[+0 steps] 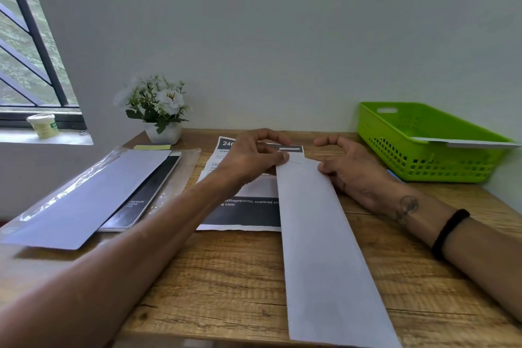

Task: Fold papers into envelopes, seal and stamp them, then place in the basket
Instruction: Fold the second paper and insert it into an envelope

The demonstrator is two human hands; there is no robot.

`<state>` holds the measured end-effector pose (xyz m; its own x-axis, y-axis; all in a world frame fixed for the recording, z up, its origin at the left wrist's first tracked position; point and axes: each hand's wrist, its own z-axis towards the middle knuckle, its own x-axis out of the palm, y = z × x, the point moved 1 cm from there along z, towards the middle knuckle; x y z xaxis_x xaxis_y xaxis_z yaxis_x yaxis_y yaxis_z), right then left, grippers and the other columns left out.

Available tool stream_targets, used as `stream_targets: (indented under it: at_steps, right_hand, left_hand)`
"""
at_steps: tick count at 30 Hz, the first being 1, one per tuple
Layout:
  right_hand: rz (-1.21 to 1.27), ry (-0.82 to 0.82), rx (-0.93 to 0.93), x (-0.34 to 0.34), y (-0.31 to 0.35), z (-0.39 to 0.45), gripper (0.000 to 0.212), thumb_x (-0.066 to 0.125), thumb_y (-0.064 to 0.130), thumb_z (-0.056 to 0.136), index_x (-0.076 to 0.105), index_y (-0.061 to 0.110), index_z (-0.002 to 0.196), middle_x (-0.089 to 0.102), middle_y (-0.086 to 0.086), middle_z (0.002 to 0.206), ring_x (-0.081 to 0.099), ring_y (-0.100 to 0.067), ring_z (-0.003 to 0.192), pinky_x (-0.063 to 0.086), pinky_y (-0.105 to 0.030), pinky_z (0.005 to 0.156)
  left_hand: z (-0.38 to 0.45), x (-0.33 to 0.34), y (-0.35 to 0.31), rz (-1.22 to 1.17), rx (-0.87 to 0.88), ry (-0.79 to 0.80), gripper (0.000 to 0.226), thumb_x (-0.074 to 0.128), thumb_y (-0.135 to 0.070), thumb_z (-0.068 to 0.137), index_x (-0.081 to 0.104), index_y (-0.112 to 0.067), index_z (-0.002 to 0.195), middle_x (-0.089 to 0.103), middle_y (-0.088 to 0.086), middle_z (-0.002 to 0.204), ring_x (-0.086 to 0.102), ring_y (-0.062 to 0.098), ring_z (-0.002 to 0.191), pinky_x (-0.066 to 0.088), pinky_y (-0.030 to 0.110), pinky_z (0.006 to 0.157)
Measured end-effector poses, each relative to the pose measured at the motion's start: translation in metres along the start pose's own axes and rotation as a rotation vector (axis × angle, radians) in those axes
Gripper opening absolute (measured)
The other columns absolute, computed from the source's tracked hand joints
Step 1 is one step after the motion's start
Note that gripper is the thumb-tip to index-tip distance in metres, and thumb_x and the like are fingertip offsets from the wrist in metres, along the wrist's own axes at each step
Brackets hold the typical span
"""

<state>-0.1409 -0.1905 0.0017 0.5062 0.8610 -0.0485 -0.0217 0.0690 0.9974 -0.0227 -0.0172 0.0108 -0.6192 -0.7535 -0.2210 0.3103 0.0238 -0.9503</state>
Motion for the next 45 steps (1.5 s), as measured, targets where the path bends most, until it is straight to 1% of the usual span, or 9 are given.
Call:
stream_targets:
  at_steps: [5, 11, 19, 22, 27, 33, 35, 39, 45]
  right_hand:
    - [0.168, 0.081, 0.094, -0.004, -0.002, 0.000, 0.047, 0.075, 0.003, 0.090, 0.056, 0.011, 0.132, 0.077, -0.017, 0.108, 0.075, -0.025, 0.085, 0.063, -0.034, 0.068]
    - [-0.003, 0.333, 0.121, -0.006, 0.009, -0.012, 0.047, 0.081, 0.013, 0.082, 0.068, 0.013, 0.127, 0.077, -0.015, 0.117, 0.076, -0.032, 0.106, 0.062, -0.042, 0.088]
    - [-0.161, 0.334, 0.099, -0.013, 0.023, -0.012, 0.029, 0.072, 0.005, 0.093, 0.071, 0.009, 0.122, 0.079, -0.015, 0.109, 0.078, -0.022, 0.085, 0.062, -0.030, 0.066]
    - [-0.298, 0.358, 0.088, -0.019, 0.031, -0.009, 0.028, 0.070, 0.009, 0.096, 0.070, 0.014, 0.123, 0.080, -0.014, 0.106, 0.077, -0.024, 0.086, 0.062, -0.033, 0.068]
    - [-0.620, 0.386, -0.143, -0.017, 0.069, -0.007, 0.026, 0.069, 0.009, 0.098, 0.074, 0.017, 0.122, 0.081, -0.006, 0.104, 0.078, -0.024, 0.097, 0.063, -0.042, 0.086]
    - [-1.074, 0.134, -0.560, 0.005, 0.109, -0.015, 0.022, 0.064, 0.018, 0.097, 0.074, 0.026, 0.116, 0.075, 0.010, 0.097, 0.070, -0.006, 0.088, 0.049, -0.019, 0.072]
    - [-1.096, 0.046, -0.728, 0.017, 0.105, -0.028, 0.020, 0.063, 0.017, 0.097, 0.075, 0.024, 0.112, 0.075, 0.007, 0.100, 0.067, -0.008, 0.090, 0.047, -0.018, 0.074]
    - [-1.192, -0.017, -0.964, 0.041, 0.072, -0.054, 0.022, 0.059, 0.022, 0.095, 0.073, 0.026, 0.113, 0.073, 0.004, 0.100, 0.068, -0.022, 0.092, 0.058, -0.043, 0.075]
    - [-1.413, 0.136, -1.048, 0.062, 0.018, -0.076, 0.024, 0.070, 0.019, 0.094, 0.073, 0.021, 0.118, 0.073, -0.001, 0.110, 0.067, -0.023, 0.099, 0.060, -0.043, 0.068]
  left_hand:
    - [0.007, -0.011, 0.009, -0.074, 0.016, -0.155, 0.017, 0.079, -0.001, 0.088, 0.077, -0.012, 0.101, 0.076, 0.008, 0.082, 0.077, 0.017, 0.082, 0.064, 0.032, 0.079]
    - [0.014, -0.027, 0.010, -0.263, 0.004, -0.385, 0.016, 0.077, 0.000, 0.090, 0.074, -0.008, 0.103, 0.075, 0.022, 0.103, 0.075, 0.019, 0.081, 0.062, 0.026, 0.070]
    - [0.013, -0.044, -0.011, 0.026, -0.061, -0.193, 0.026, 0.062, -0.011, 0.095, 0.078, -0.021, 0.112, 0.074, 0.005, 0.109, 0.066, 0.022, 0.096, 0.058, 0.043, 0.096]
    - [0.012, -0.050, -0.016, 0.101, -0.037, -0.106, 0.026, 0.062, -0.012, 0.094, 0.079, -0.021, 0.111, 0.075, 0.001, 0.107, 0.065, 0.019, 0.095, 0.057, 0.033, 0.084]
    - [0.010, -0.061, -0.025, 0.084, 0.117, -0.105, 0.020, 0.066, -0.006, 0.094, 0.078, -0.018, 0.104, 0.070, 0.003, 0.084, 0.060, 0.005, 0.064, 0.051, 0.018, 0.061]
    - [0.006, -0.078, -0.038, 0.033, 0.345, -0.088, 0.008, 0.066, -0.009, 0.098, 0.073, -0.012, 0.095, 0.070, 0.007, 0.094, 0.065, 0.011, 0.085, 0.055, 0.023, 0.080]
    - [0.002, -0.081, -0.044, 0.042, 0.398, -0.118, 0.017, 0.063, -0.019, 0.101, 0.071, -0.013, 0.088, 0.069, 0.004, 0.091, 0.064, 0.008, 0.085, 0.053, 0.024, 0.080]
    - [0.001, -0.086, -0.050, -0.019, 0.402, -0.112, 0.063, 0.046, -0.070, 0.092, 0.074, -0.015, 0.078, 0.075, 0.005, 0.088, 0.067, 0.015, 0.086, 0.053, 0.029, 0.081]
    - [0.003, -0.077, -0.045, 0.126, 0.360, -0.076, 0.093, 0.022, -0.083, 0.094, 0.076, -0.009, 0.078, 0.078, 0.007, 0.084, 0.070, 0.018, 0.080, 0.057, 0.037, 0.085]
